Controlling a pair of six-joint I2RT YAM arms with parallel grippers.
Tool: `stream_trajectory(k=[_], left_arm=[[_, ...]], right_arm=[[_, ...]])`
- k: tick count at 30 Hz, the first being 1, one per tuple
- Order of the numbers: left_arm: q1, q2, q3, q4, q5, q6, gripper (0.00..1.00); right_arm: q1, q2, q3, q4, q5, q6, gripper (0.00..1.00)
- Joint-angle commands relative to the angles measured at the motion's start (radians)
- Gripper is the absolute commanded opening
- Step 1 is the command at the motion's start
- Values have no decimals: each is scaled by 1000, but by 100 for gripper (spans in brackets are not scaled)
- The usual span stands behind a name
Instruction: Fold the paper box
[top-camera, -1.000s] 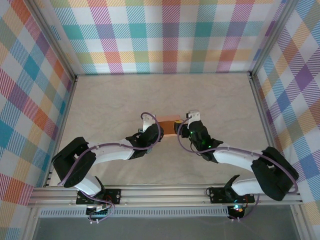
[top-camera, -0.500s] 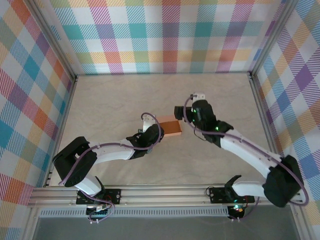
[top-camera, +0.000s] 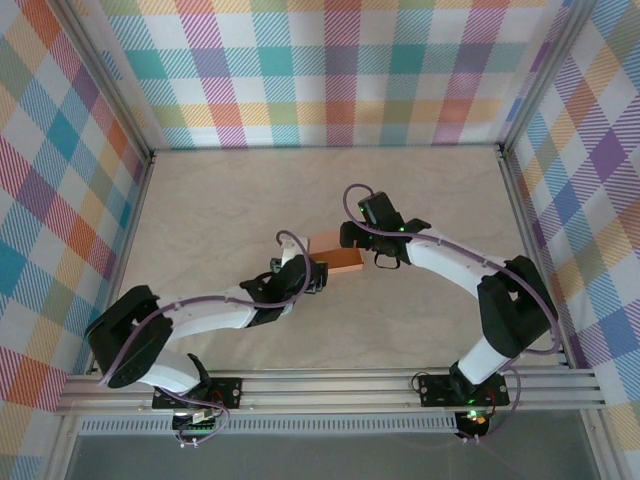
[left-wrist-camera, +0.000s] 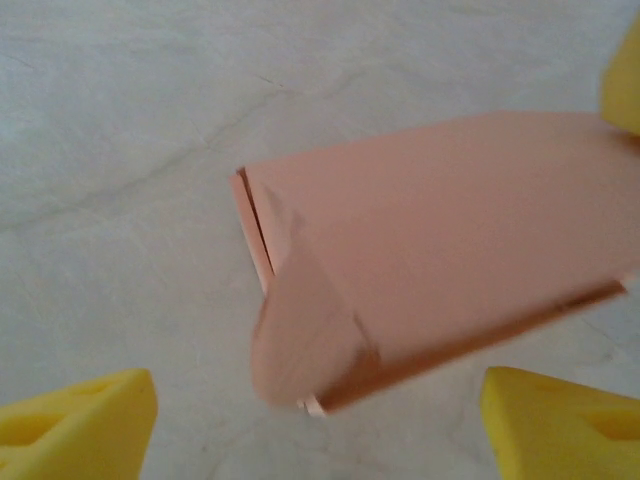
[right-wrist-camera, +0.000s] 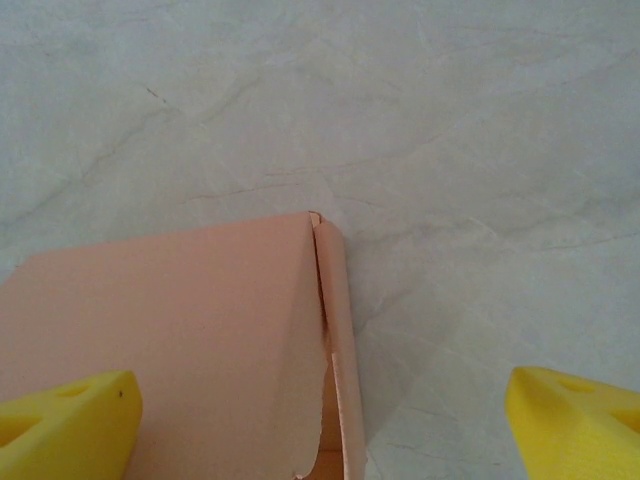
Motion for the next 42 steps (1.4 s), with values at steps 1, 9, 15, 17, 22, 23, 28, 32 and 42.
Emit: stream_trajectory(k=[1, 9, 15, 17, 22, 23, 28, 32, 42], left_arm=[[-27, -111, -86, 25, 105, 38, 90], [-26, -412, -115, -86, 162, 48, 100], [76, -273, 76, -263, 230, -96, 100], [119, -205, 115, -278, 273, -155, 97], [206, -12, 198, -311, 363, -223, 81], [220, 21, 207, -309, 379, -230, 77], [278, 133, 222, -246, 452, -242, 61], [301, 195, 221, -198, 505, -249, 53], [323, 219, 171, -124, 555, -282, 41]], right_arm=[[-6, 25, 26, -3, -34, 23, 93], [-9, 79, -20, 41, -78, 17, 84], [-9, 86, -79, 79, -102, 13, 72], [-9, 90, -90, 84, -102, 7, 69], [-9, 98, -103, 93, -96, -11, 63], [-9, 102, -104, 95, -94, -11, 61], [-11, 115, -113, 99, -94, -11, 54], [-12, 116, -120, 100, -93, -10, 48], [-45, 47, -146, 153, -194, -4, 70]])
